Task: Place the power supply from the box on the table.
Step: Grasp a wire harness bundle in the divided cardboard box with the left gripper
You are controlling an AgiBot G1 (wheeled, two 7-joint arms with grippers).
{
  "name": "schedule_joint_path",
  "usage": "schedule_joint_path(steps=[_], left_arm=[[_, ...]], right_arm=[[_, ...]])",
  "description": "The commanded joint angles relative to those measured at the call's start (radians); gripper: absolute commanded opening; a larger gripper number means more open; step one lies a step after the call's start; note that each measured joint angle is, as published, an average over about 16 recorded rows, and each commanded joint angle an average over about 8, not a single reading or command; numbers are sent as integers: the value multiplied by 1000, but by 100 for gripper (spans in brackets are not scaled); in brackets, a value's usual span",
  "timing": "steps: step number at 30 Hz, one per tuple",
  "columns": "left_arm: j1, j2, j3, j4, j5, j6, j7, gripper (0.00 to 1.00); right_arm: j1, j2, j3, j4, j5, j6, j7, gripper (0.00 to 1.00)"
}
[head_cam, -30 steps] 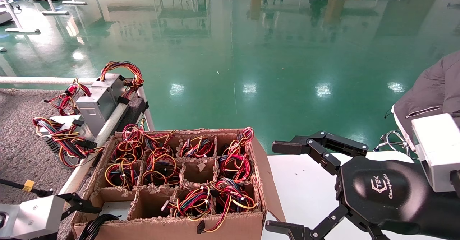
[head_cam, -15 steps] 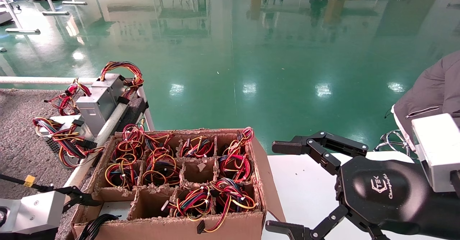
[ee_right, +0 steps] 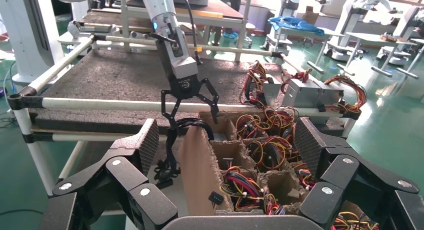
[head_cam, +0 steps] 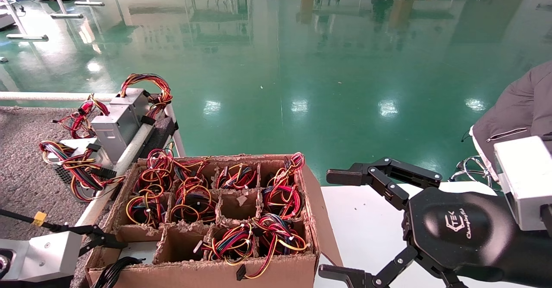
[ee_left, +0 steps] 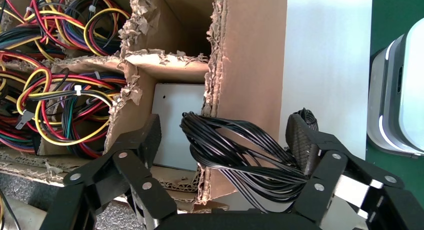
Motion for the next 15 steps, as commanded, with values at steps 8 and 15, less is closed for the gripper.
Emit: schedule_joint_path(steps=[8,15], left_arm=[[1,-4,-2,-6,-2,-1,6,0],[-6,-19,3,-10,17,-5,4,0]], right_arm=[[0,0,0,0,0,0,0,100],[0,0,0,0,0,0,0,100]])
